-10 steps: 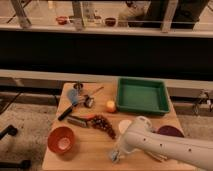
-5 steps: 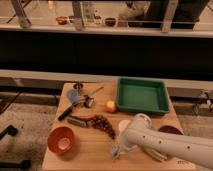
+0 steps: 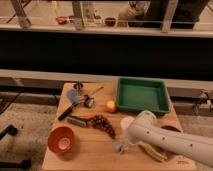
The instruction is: Wipe table surface with towel
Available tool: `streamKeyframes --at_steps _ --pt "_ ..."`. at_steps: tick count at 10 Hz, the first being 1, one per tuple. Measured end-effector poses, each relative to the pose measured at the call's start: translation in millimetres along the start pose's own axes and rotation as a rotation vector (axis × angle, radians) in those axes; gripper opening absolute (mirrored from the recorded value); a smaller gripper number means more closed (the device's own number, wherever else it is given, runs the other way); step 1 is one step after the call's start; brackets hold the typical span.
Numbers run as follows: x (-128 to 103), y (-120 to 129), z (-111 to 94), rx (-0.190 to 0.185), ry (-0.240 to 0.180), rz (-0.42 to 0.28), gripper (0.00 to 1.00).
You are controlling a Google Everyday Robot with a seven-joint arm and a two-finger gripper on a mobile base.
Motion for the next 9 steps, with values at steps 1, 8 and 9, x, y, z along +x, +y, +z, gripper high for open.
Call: streamKeyframes --at_steps 1,8,9 --pt "9 1 1 -0.001 0.000 0.016 0.00" --pt "25 6 -1 -0.009 0.012 0.033 0.00" --pt "25 6 -1 -0.009 0.012 0.033 0.00"
